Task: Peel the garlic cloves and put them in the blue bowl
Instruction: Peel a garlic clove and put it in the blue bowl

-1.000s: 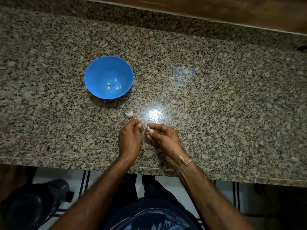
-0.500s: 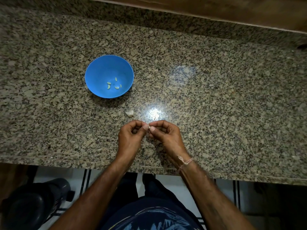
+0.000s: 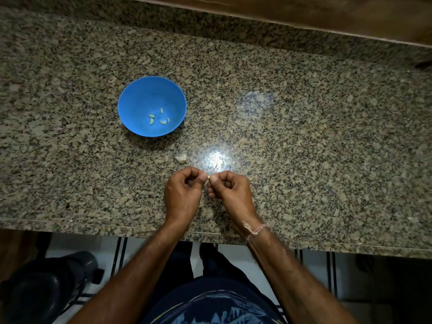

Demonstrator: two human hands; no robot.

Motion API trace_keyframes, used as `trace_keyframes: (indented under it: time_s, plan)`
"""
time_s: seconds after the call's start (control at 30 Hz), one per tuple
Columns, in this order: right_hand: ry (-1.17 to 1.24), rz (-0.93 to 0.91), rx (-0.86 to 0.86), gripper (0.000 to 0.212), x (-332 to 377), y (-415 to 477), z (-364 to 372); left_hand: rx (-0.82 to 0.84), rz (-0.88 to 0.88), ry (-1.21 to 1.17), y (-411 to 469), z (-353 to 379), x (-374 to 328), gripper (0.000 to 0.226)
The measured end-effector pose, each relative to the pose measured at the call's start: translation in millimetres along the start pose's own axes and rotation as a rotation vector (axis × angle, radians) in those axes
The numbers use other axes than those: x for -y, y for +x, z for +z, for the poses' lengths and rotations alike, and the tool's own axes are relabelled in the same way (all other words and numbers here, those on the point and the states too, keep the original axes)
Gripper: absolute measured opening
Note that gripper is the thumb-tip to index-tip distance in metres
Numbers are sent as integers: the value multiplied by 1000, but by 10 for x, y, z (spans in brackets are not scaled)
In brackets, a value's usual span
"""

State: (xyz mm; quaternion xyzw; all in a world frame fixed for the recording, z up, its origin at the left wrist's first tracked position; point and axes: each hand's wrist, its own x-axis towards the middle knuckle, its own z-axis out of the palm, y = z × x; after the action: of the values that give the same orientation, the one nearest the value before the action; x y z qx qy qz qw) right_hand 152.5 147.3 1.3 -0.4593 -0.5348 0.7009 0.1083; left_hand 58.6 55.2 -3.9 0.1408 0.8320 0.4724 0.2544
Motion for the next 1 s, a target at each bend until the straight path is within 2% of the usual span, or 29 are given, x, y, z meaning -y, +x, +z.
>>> trace_keyframes:
  time_s: [0.13,0.2,0.27,0.33,0.5,0.63,0.7,0.8,1.0]
  plan:
    - [-282,-300,-55,3,-29,-3,-19,187,-340,-377,11,-4,-66,15]
    - [-358,-396,-46,3,-44,6,-44,283,-459,-426,52,-18,-17,15]
    - [-348,-399,-43,4,-57,15,-52,334,-502,-427,94,-22,48,17]
    - [-278,-318,-44,2,-61,31,-44,353,-513,-458,104,0,64,20]
    - [-19,-59,-29,10,-90,63,-32,335,-388,-458,9,42,-47,19]
    - [69,58,22,20,-82,54,-55,250,-76,-68,20,73,-5,20]
    - [156,117,35,25,-77,62,-71,200,20,62,44,92,65,18]
    - [197,151,17,26,-76,94,-99,109,35,119,36,93,102,16]
    - [102,121,-2,30,-87,102,-121,17,51,133,3,59,30,16]
